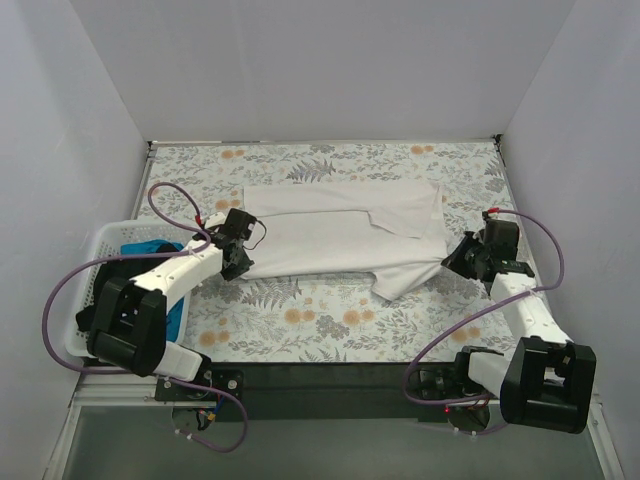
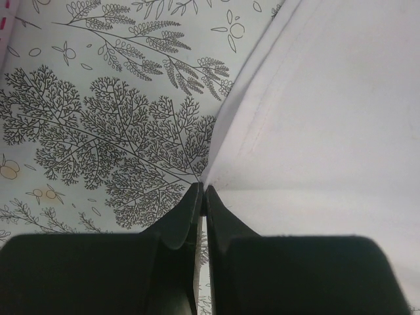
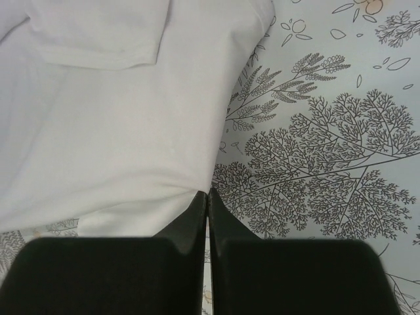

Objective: Fold and stack the t-shirts
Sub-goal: Fold the tshirt

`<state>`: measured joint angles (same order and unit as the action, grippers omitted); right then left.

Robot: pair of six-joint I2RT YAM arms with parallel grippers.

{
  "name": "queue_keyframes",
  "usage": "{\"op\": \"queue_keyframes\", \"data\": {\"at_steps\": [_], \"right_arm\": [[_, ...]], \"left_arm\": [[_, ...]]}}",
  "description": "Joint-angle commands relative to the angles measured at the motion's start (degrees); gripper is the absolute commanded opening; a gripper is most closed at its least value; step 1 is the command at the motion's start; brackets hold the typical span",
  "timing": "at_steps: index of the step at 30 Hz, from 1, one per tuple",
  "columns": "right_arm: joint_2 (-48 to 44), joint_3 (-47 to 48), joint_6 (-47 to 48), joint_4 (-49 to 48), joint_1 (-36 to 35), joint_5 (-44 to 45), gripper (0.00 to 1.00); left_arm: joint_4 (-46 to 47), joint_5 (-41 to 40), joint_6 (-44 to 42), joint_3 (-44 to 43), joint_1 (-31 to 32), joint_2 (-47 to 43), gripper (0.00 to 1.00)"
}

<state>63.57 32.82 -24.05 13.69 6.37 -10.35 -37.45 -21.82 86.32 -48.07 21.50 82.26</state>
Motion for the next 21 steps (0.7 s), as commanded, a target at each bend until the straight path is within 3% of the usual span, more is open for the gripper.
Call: {"op": "queue_keyframes", "data": {"at_steps": [1,13,21], "right_arm": [[-0.73,3.65,0.05,5.2,0.13,2.53,0.01],[1.55,4.97,0.5,6.17,0.13,0.24,0.01],[10.51,14.46,1.38,7.05,0.13,-0.55,0.01]], "left_arm": [[-1.31,-3.31,-0.89,-0.27,-0.4,-2.72,0.0],[-2.36,-0.68,-1.6,-2.98,-0.84,-4.92,0.0],[-1.31,1.69,-3.44,-11.32,-3.39,3.07,0.0]]}}
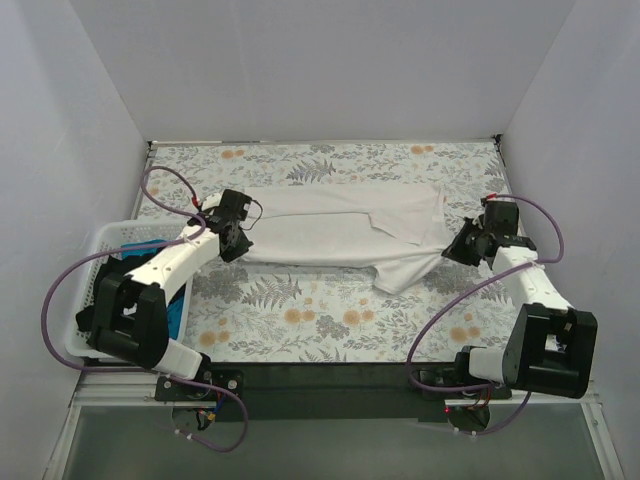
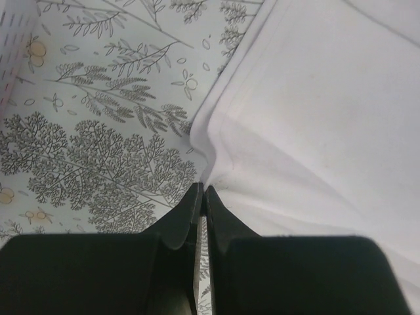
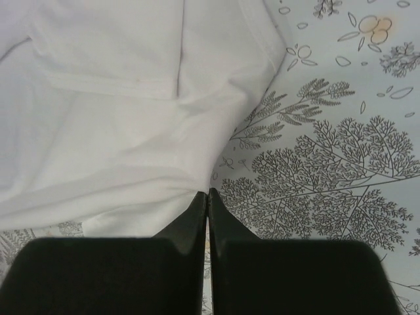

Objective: Fold and stack the t-shirts
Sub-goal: Fold the tshirt

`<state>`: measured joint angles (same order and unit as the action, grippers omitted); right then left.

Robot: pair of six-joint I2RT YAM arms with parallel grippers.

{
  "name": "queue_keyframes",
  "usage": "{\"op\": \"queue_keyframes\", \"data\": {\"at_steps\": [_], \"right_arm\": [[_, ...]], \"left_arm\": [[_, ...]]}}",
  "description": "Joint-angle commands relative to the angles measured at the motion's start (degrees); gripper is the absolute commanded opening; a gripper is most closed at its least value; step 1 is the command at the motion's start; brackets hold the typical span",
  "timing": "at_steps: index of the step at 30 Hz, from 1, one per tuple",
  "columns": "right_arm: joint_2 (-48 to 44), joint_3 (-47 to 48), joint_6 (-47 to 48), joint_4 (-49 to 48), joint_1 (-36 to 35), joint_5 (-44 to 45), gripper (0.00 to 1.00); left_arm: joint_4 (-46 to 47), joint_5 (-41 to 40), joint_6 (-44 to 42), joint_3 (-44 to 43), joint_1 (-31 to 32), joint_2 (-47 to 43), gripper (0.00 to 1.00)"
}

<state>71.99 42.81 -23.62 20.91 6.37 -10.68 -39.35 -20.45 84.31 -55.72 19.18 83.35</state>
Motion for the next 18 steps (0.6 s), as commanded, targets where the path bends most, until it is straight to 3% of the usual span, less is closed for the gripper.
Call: {"op": "queue_keyframes", "data": {"at_steps": [1,18], "right_arm": [[2.71,5.26,1.11,-0.25,0.13,-0.13,0.01],[18.53,18.63,1.29,-0.6,-0.31,0.13,0.01]], "left_arm": [[0.68,0.32,-1.61,-4.39,-1.34,2.51,0.0],[3.67,2.25,-1.96,-14.85,-6.17,16.05,0.0]]}}
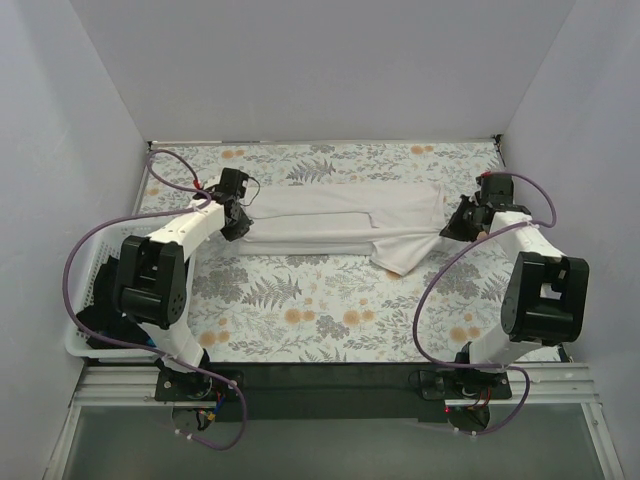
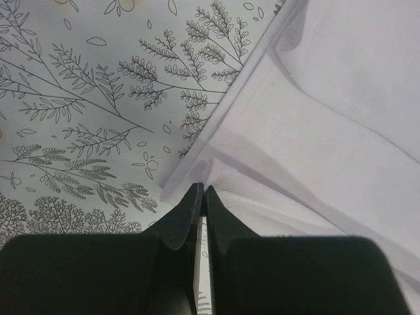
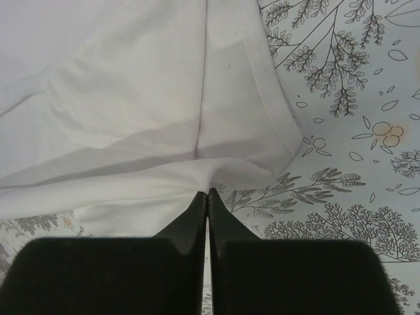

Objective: Fold and stack the t-shirts
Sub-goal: Fold the tshirt

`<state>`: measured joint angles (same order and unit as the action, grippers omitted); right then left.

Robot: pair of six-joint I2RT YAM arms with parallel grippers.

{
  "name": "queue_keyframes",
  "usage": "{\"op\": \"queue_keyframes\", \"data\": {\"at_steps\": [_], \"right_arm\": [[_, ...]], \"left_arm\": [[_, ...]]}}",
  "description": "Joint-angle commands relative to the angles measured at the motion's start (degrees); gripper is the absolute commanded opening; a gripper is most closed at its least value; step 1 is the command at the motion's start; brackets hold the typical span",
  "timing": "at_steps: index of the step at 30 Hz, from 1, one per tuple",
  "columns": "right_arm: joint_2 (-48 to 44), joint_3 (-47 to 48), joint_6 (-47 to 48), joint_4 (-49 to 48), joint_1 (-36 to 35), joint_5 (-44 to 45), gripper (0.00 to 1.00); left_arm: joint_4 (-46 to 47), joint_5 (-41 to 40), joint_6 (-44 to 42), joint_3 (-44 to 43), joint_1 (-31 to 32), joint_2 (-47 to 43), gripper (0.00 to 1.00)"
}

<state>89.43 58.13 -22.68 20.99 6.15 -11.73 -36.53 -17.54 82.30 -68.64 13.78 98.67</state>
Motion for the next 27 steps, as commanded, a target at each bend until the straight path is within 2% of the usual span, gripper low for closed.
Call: {"op": "queue_keyframes", "data": {"at_steps": [1,27], "right_arm": [[1.53,3.57,0.35,-0.86,-0.09,1.09,0.01],[9.18,5.68,2.02,-2.8,-0.88,2.23,0.01]], "left_arm": [[0.94,-0.57,0.14,-2.02,-0.95,0.99,0.0],[3.05,-1.97,2.68,-3.52,-1.12,5.74,0.0]]}}
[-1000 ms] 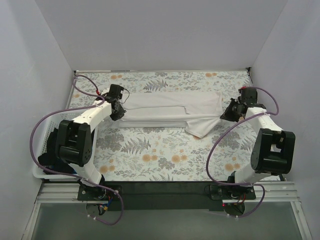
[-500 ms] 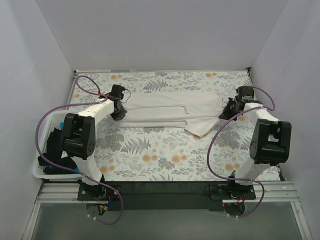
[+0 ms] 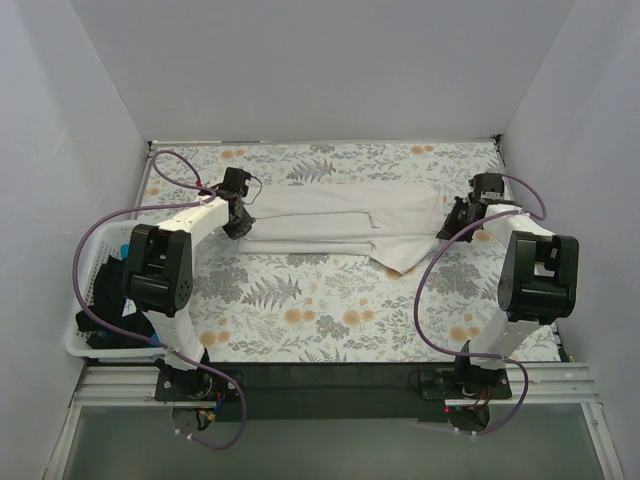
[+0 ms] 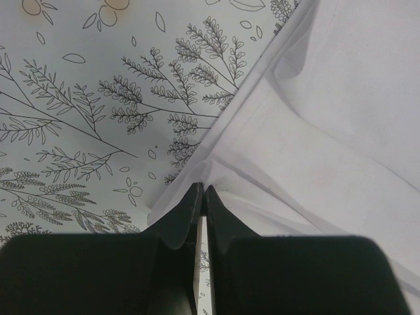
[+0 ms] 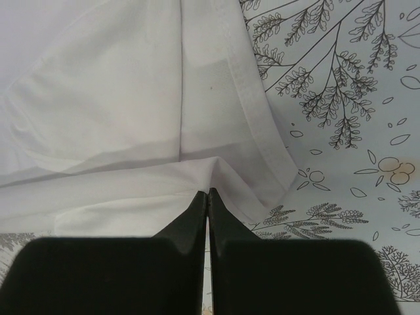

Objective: Fold and stack the t-shirts
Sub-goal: Fold the tshirt

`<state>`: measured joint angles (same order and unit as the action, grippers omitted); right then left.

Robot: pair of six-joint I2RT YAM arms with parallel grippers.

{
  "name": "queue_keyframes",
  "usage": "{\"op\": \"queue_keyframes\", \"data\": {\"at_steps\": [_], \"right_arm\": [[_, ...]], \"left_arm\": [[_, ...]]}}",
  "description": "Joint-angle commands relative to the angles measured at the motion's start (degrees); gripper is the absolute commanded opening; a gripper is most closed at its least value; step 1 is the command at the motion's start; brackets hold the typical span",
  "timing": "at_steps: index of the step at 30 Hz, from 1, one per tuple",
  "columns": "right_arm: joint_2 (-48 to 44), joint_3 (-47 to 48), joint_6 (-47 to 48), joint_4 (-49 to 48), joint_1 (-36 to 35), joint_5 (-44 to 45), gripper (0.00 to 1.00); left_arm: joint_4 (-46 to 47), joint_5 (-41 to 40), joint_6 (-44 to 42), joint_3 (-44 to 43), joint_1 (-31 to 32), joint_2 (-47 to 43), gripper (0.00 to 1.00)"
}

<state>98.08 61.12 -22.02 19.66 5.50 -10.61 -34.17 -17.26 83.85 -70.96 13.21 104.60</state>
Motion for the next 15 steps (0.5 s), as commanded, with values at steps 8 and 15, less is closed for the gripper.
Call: {"op": "queue_keyframes", "data": {"at_steps": [8,15], "right_arm": [[0.62,3.13,1.54,-1.99,-0.58,0.77,0.02],[0.62,4.18,1.45,-1.99,-0.66,0.51,0.02]], "left_arm": [[0.95,-3.4,2.98,0.21,-0.56,-0.71,0.0],[1.39,-4.1,3.33,0.29,-0.64,-0.71,0.0]]}}
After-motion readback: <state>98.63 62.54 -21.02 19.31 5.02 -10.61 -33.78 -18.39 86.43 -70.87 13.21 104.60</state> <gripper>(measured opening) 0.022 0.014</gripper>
